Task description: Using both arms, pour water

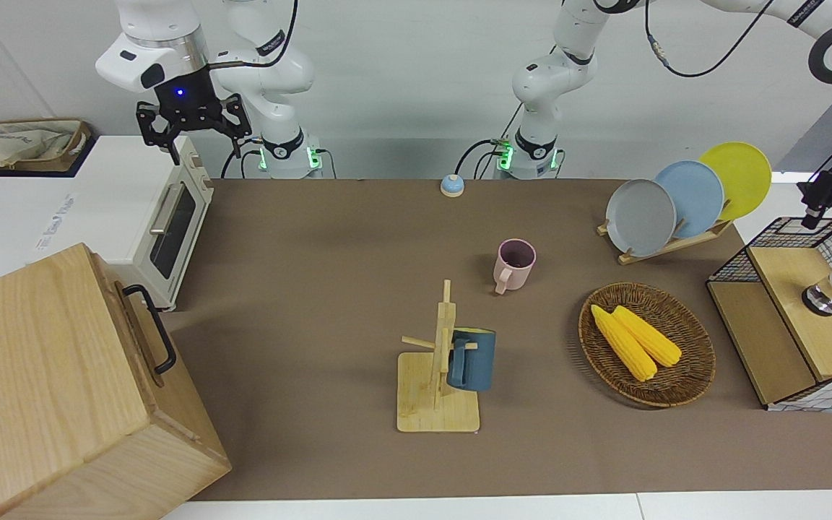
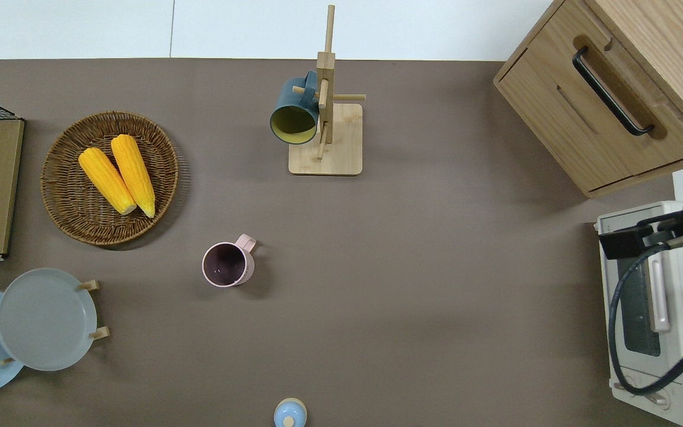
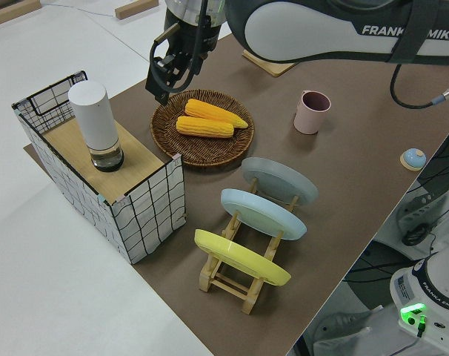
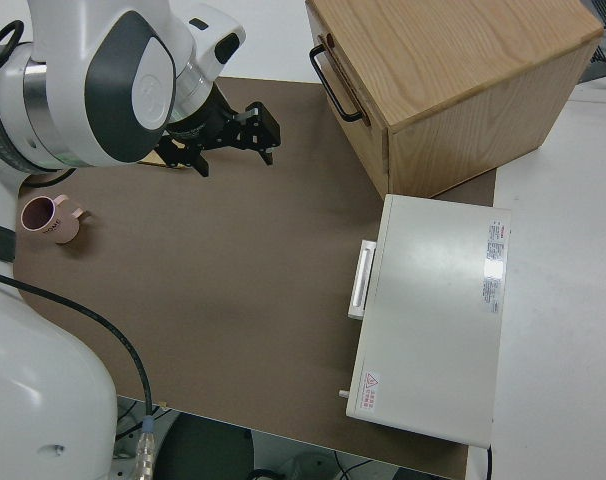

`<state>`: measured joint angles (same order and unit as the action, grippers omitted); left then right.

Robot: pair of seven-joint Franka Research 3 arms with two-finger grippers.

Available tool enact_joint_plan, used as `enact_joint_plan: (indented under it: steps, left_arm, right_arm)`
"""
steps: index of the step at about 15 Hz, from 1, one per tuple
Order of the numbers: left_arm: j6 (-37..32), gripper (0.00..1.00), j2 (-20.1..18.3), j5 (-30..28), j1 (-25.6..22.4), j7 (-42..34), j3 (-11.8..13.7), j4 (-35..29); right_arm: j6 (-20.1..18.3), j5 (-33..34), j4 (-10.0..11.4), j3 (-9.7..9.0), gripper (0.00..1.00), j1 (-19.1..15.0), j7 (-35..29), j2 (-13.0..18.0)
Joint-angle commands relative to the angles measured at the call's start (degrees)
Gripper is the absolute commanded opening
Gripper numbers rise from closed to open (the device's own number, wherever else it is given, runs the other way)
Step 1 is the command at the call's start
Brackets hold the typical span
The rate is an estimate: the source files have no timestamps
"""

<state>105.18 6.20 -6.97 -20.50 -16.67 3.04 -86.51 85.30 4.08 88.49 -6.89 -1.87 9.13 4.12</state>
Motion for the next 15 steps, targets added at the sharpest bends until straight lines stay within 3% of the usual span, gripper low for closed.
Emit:
enact_joint_plan:
  steps: [1,6,12,15]
  left_arm:
    - [-5.4,1.00,-3.0,3.6,6.8,6.3,0.9,0.0]
    - [-11.9,1.00,-5.0,5.6,14.9,10.1,0.7,0.0]
    - [-15.6,1.00,-5.0,7.8,23.8,10.8,0.7,0.0]
    - [-15.8,1.00,-5.0,7.1,26.1,13.1,0.0,-0.1]
  right_arm:
    - [-0.6,0.0,0.3,-0.05,0.992,-0.1,1.0,0.3]
    - [-0.6,0.0,0.3,-0.05,0.992,-0.1,1.0,0.3]
    - [-0.6,0.0,0.3,-0.05,0.992,-0.2,1.0,0.3]
    - [-0.6,0.0,0.3,-0.05,0.992,-0.1,1.0,0.3]
